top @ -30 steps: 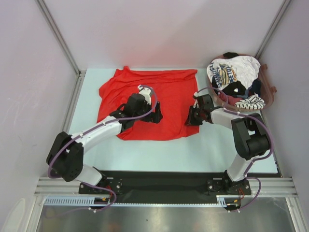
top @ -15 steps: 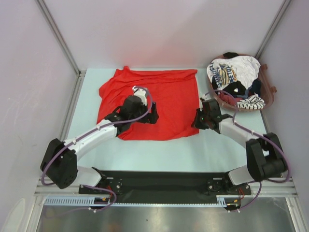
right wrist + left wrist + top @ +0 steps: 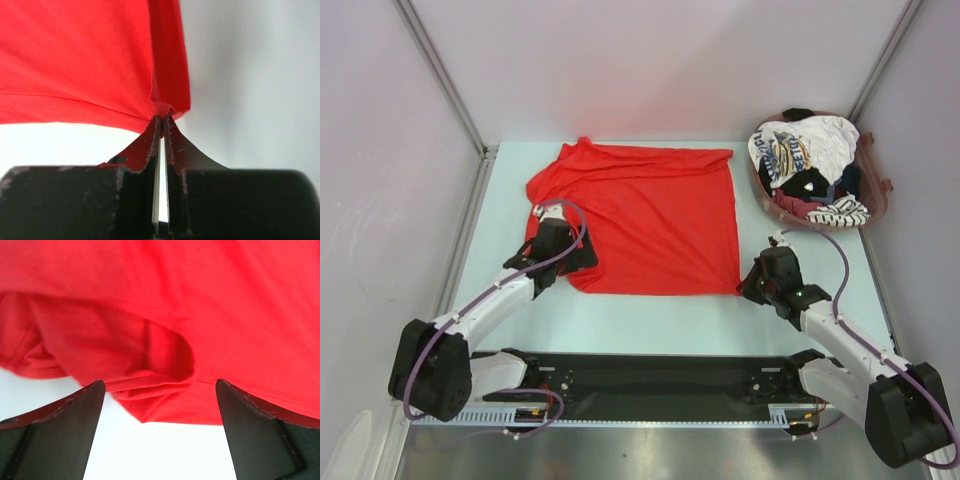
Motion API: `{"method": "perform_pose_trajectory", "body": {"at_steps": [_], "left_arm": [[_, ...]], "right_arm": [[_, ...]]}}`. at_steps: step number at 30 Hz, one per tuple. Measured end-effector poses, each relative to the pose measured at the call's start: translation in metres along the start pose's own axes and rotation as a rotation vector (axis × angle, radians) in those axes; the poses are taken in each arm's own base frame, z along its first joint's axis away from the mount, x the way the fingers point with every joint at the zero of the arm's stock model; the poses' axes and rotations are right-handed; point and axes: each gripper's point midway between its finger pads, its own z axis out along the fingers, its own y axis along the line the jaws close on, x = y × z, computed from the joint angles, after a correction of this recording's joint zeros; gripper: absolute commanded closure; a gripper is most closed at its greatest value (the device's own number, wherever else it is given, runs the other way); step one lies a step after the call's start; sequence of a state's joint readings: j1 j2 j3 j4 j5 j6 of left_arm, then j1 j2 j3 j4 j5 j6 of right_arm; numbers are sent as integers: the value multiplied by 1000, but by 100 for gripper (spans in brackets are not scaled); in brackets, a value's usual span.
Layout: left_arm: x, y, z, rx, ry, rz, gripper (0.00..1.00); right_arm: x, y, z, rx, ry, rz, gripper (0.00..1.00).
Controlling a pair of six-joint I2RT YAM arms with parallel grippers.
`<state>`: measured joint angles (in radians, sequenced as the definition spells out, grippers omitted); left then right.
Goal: Fold and stack the tank tops
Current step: Flatten the tank top out
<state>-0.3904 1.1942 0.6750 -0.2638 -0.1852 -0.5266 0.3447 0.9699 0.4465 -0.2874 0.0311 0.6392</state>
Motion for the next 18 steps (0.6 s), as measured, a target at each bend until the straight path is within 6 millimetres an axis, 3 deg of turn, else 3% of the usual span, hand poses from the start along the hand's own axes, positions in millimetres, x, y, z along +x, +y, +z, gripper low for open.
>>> {"method": "perform_pose_trajectory", "body": {"at_steps": [6, 10, 15, 18], "left_arm": [[-1, 26, 3, -67, -1, -108, 1], [-6, 41, 6, -109, -22, -161, 3], [-12, 81, 13, -175, -52, -302, 7], [-11, 94, 21, -189, -55, -378, 10]], "right_arm": [[18, -28, -1, 101, 20, 106, 100], [13, -45, -3, 149, -4, 174, 100], [4, -55, -5, 173, -35, 221, 100], [0, -61, -6, 187, -47, 242, 100]]}}
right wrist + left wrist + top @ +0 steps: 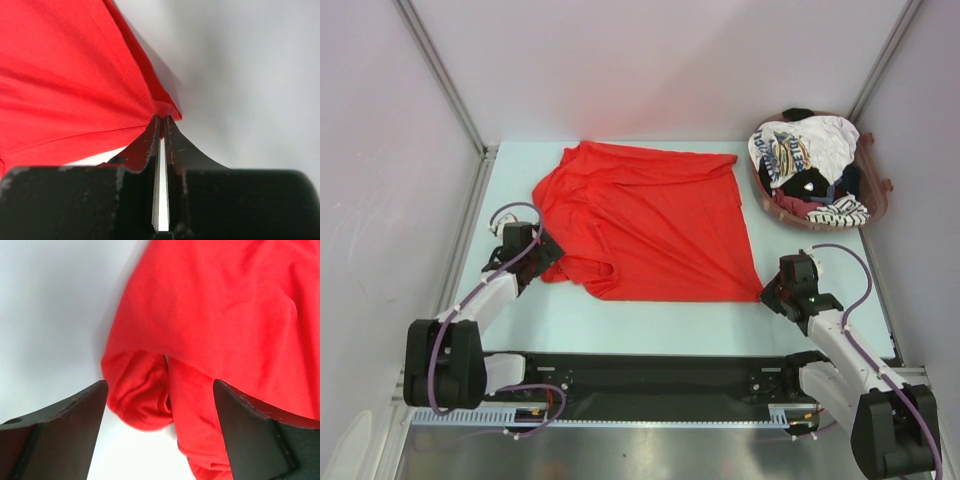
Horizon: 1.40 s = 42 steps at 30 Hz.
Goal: Fold and stack the tank tops
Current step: Flatten the tank top out
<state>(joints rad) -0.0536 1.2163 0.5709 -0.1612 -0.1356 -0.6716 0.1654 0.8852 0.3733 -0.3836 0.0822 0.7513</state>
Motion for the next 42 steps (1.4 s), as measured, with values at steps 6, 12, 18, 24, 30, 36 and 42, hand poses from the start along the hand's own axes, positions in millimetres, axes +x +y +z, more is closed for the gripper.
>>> {"method": "perform_pose_trajectory", "body": {"at_steps": [6, 12, 18, 24, 30, 36, 42], "left_arm": [[8, 3, 19, 2, 44, -68, 18], [4, 0, 31, 62, 31, -195, 20], [1, -2, 30, 97, -4, -265, 18], [2, 3, 12, 118, -48, -274, 16], [9, -6, 15, 160, -15, -285, 13], [19, -24, 22, 208, 14, -270, 13], [14, -33, 31, 231, 9, -281, 12]], "right_arm": [[-8, -7, 1, 7, -1, 40, 100], [-7, -5, 0, -8, 8, 38, 100], [-6, -5, 0, -13, 13, 36, 100], [-7, -4, 0, -18, 10, 30, 100], [-5, -2, 0, -36, 24, 23, 100], [-4, -2, 0, -38, 28, 21, 100], [-3, -1, 0, -43, 32, 20, 100]]}}
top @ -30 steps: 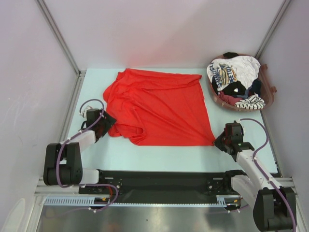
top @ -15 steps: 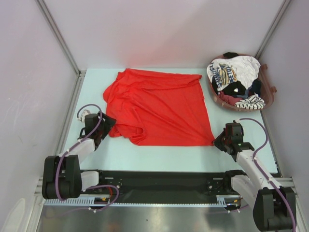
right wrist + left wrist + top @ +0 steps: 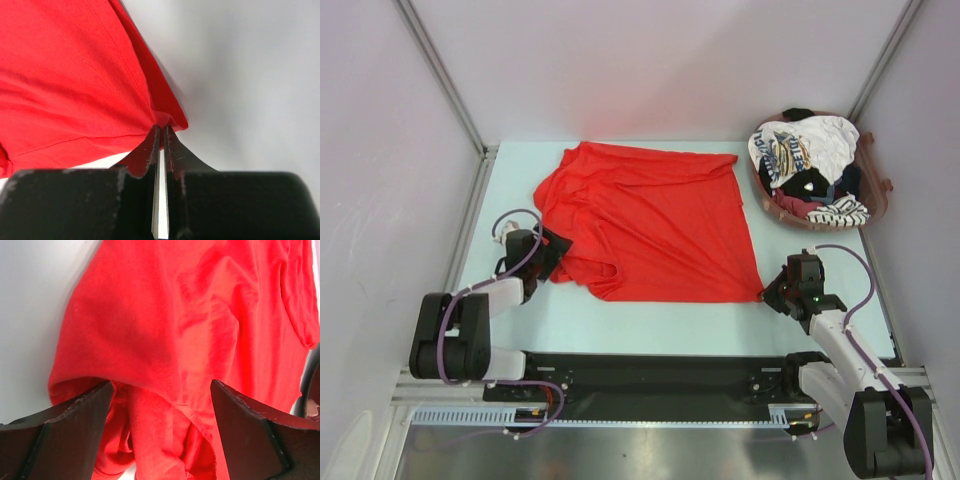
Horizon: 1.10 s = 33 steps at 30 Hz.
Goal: Fold and stack the tank tops
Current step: Flatten the tank top out
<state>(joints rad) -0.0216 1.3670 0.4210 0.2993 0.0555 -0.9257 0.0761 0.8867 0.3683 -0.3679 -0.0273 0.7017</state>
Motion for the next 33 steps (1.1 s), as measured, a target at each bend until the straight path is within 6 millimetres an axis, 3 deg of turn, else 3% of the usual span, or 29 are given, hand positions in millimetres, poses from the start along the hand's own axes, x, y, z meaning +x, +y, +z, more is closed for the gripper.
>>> {"method": "perform_pose_trajectory", "body": {"at_steps": [6, 17, 21, 24, 29, 30, 33], "left_arm": [[-16, 5, 5, -37, -40, -6, 8], [-99, 69, -4, -244, -211, -153, 4], [-126, 81, -12, -325, -282, -147, 4], [-142, 79, -26, -356, -346, -111, 4], [-184, 46, -52, -324, -476, -30, 4], [-191, 38, -55, -309, -494, -20, 3], [-193, 26, -55, -293, -500, 9, 0]], "right_arm": [[0, 0, 0, 1, 0, 1, 100], [-16, -5, -7, -7, -51, 63, 100], [-17, -8, -7, -4, -49, 79, 100], [-18, -9, -7, -1, -46, 87, 100], [-18, -9, -7, -5, -44, 91, 100], [-18, -9, -7, -6, -43, 92, 97], [-16, -8, -7, -9, -34, 93, 42]]}}
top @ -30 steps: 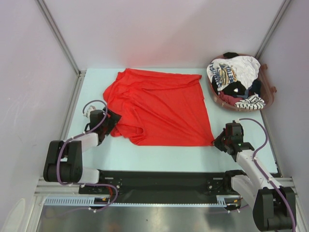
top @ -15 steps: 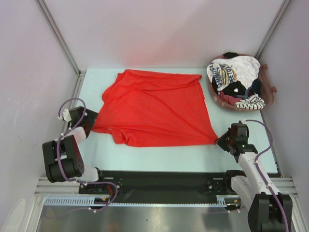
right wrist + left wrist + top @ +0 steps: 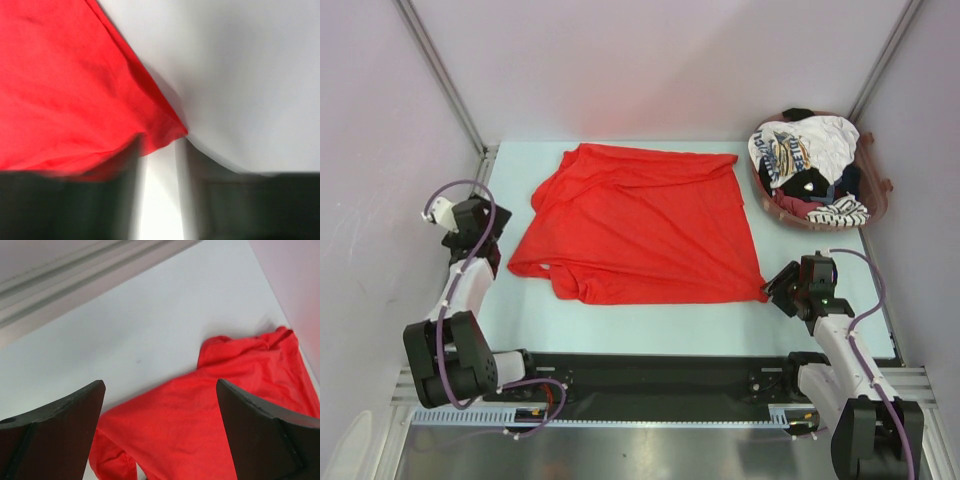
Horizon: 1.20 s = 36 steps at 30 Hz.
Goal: Fold and stack the tank tops
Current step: Flatten the tank top out
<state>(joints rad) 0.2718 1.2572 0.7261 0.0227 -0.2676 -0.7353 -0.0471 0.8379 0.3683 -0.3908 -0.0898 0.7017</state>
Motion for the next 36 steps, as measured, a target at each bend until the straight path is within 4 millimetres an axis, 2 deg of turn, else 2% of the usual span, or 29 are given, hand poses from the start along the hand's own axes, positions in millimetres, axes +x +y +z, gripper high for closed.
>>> {"method": "perform_pose_trajectory", "body": {"at_steps": [1, 2, 5, 7, 10, 13, 15, 18, 20, 24, 30, 32, 35, 36], "left_arm": [[4, -3, -1, 5, 7, 12, 0], [12, -8, -3, 16, 25, 37, 0], [33, -23, -4, 61, 84, 102, 0], [44, -35, 4, 79, 138, 137, 2], [47, -57, 25, 97, 186, 156, 3], [46, -74, 44, 103, 210, 157, 4], [44, -86, 57, 105, 222, 156, 4], [45, -101, 76, 112, 243, 145, 5], [49, -110, 90, 112, 269, 138, 5], [68, -118, 114, 104, 334, 117, 6], [103, -99, 126, 30, 444, 72, 11], [112, -96, 129, 16, 471, 41, 17], [121, -99, 139, 21, 504, -10, 34], [119, -104, 143, 29, 501, -25, 48]], "right_arm": [[0, -1, 0, 4, 2, 5, 37], [1, -2, 0, 9, 4, 4, 37], [2, -4, -1, 16, 4, -1, 43], [0, -3, -3, 16, -4, -10, 49], [-8, 5, -8, 0, -23, -40, 50], [-18, 24, -13, -33, -38, -96, 51], [-22, 43, -14, -63, -30, -141, 51], [-18, 69, -9, -98, -3, -200, 52], [-12, 80, -3, -111, 22, -221, 52], [-3, 85, 14, -92, 69, -225, 53], [1, 82, 23, -71, 91, -222, 55], [0, 84, 24, -80, 84, -219, 58], [0, 86, 25, -89, 77, -213, 58], [1, 85, 26, -89, 77, -212, 62]]}}
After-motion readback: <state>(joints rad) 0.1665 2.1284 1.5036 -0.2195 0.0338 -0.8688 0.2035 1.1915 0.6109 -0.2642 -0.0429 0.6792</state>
